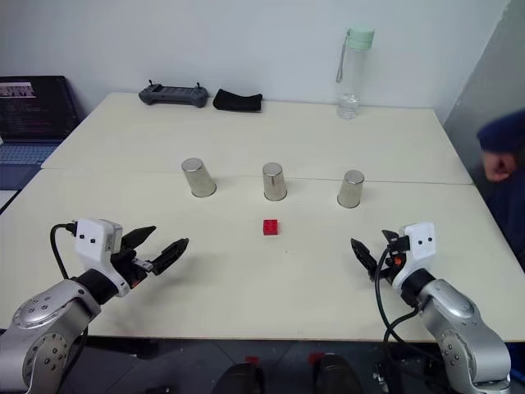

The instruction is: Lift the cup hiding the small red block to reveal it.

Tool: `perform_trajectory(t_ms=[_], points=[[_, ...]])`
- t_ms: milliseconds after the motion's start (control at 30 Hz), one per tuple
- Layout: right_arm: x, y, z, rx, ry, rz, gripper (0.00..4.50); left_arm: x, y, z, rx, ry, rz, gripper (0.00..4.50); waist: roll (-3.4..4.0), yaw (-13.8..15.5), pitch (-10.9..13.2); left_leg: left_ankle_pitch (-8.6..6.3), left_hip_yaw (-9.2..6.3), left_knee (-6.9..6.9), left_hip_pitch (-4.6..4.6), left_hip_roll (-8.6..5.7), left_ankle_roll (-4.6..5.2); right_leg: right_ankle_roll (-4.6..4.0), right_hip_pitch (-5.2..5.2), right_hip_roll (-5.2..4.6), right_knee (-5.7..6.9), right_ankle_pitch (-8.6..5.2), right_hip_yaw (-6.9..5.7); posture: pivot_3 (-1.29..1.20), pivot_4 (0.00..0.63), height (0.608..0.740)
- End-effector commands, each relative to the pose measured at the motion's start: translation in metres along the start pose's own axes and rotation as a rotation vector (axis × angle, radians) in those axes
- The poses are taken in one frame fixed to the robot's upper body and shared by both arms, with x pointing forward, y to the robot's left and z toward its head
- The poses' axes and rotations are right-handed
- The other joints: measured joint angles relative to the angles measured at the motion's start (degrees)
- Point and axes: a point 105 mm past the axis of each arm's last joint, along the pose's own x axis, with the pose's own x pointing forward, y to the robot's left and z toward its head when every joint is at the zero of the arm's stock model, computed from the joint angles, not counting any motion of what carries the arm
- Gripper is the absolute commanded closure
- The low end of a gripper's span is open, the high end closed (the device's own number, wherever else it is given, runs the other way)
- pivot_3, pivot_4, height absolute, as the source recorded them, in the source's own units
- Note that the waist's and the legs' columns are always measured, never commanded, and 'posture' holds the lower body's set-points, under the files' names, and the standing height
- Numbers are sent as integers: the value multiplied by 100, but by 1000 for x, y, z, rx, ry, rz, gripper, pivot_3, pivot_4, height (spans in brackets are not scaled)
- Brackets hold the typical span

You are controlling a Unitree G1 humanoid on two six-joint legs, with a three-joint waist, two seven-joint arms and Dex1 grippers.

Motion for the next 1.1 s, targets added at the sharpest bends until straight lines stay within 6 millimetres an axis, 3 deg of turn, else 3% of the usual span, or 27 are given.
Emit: perform_trajectory(t_ms=[33,1100], points=[[-2,0,8,-19,-36,2,0,-1,-4,10,36,-33,-19,4,0,0,0,0,0,0,0,0,0,0,0,0,0,0,1,0,150,740],[2,4,10,-17,-50,-1,0,2,2,13,59,-31,-22,4,0,-1,0,0,0,0,0,0,0,0,0,0,1,0,0,0,150,740]])
